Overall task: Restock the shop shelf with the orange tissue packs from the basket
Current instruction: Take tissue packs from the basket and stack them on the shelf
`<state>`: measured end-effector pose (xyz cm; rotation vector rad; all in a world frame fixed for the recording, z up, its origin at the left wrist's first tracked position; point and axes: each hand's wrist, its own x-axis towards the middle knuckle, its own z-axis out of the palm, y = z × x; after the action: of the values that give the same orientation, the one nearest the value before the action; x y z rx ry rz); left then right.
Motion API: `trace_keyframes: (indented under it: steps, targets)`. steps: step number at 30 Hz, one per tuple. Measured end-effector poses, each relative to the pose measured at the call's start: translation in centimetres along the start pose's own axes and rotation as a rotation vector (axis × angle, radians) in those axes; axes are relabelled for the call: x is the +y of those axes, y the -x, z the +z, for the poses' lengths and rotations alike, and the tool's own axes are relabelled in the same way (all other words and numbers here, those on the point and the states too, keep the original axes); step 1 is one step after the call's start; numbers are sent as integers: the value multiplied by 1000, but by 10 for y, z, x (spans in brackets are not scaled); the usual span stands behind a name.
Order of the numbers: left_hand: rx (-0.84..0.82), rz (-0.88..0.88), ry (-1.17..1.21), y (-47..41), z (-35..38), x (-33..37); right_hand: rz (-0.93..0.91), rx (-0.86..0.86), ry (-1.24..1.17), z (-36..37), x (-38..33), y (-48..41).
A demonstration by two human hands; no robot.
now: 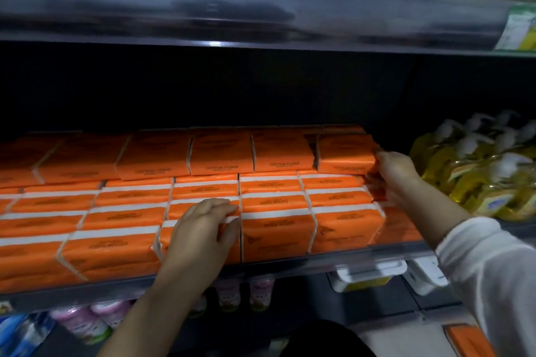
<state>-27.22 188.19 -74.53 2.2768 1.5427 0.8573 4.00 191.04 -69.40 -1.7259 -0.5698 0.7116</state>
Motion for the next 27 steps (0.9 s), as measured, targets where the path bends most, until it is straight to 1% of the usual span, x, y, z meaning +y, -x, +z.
trace_keyframes:
  steps: [3, 7, 11, 17, 21, 23, 27]
  targets:
    - [-1, 11, 3, 0, 0, -2, -3, -5, 24, 6, -2, -9]
    - [-6, 11, 9, 0, 1, -2, -3, 39, 58, 9, 1, -18]
    - [-4, -1, -8, -1, 2, -2, -1, 60, 43, 14, 2, -20]
    - [-23, 8, -12, -1, 2, -3, 9, 136, 54, 23, 7, -34]
    - [-21, 34, -16, 0, 0, -3, -43, 204, 104, 31, 4, -35]
    - [-28, 43, -16, 1, -1, -3, -85, 213, 150, 32, 4, -34]
    - [-31, 40, 12, 1, -2, -4, -95, 190, 164, 32, 10, -35]
